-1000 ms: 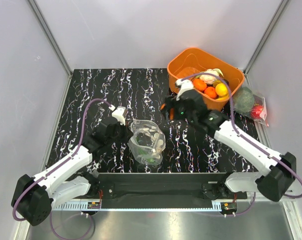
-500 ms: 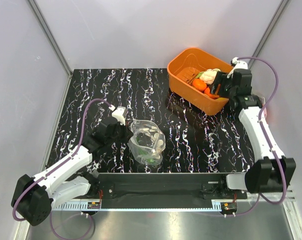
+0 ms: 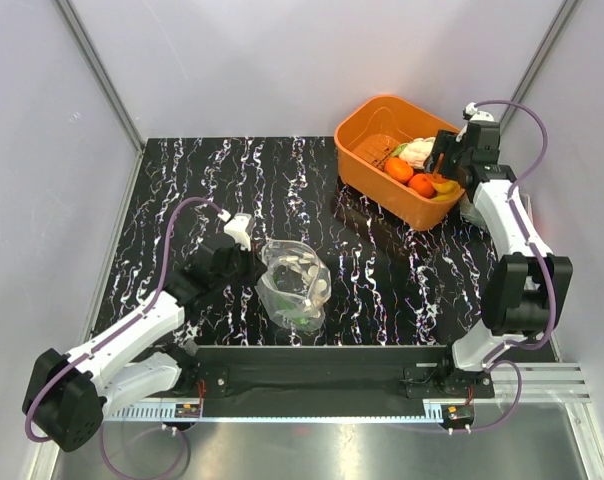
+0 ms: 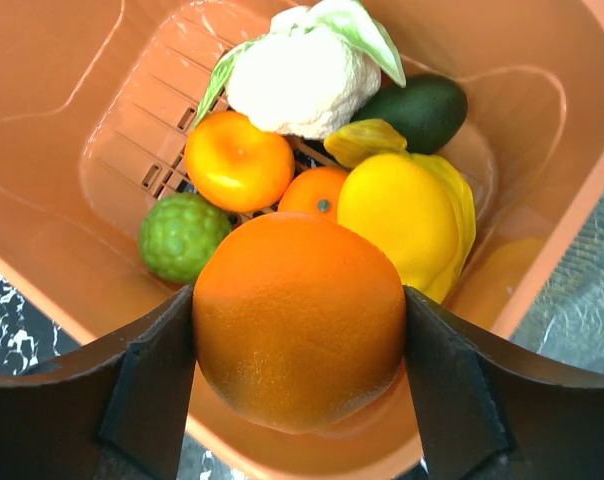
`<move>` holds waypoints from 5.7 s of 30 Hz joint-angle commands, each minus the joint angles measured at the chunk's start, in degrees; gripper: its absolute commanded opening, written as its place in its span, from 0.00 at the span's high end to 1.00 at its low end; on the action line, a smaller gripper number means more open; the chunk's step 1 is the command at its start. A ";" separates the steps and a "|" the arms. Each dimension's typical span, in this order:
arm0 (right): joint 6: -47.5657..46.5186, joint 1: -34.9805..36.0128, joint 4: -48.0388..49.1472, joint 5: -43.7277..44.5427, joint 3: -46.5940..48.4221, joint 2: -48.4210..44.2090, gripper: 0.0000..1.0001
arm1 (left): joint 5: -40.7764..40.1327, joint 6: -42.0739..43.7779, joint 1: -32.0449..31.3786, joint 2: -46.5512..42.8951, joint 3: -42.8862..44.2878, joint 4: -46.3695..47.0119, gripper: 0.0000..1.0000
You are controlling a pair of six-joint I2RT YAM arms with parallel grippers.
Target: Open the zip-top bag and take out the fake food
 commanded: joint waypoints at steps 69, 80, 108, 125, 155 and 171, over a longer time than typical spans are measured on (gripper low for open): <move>11.59 66.13 5.20 0.44 -14.72 7.44 0.63 | -0.61 -4.04 -0.17 -6.50 -6.16 1.82 1.00; 14.57 67.54 8.19 4.57 -14.72 11.93 0.57 | 0.36 -4.75 -0.25 -7.03 -7.13 2.52 1.00; 17.65 68.77 6.26 11.79 -15.60 4.65 0.94 | 1.59 -5.98 -0.17 -4.40 -7.75 6.47 1.00; 15.81 69.30 15.04 2.12 -27.64 -9.95 0.98 | -2.01 -4.48 -0.17 2.89 -2.47 5.50 1.00; 12.82 69.83 26.82 -9.66 -33.27 -25.33 0.98 | -1.58 -1.40 -0.08 18.89 1.83 10.69 1.00; 14.31 69.65 16.10 22.84 -24.67 -10.32 1.00 | -2.89 -3.69 -1.04 -3.94 -2.37 6.74 0.34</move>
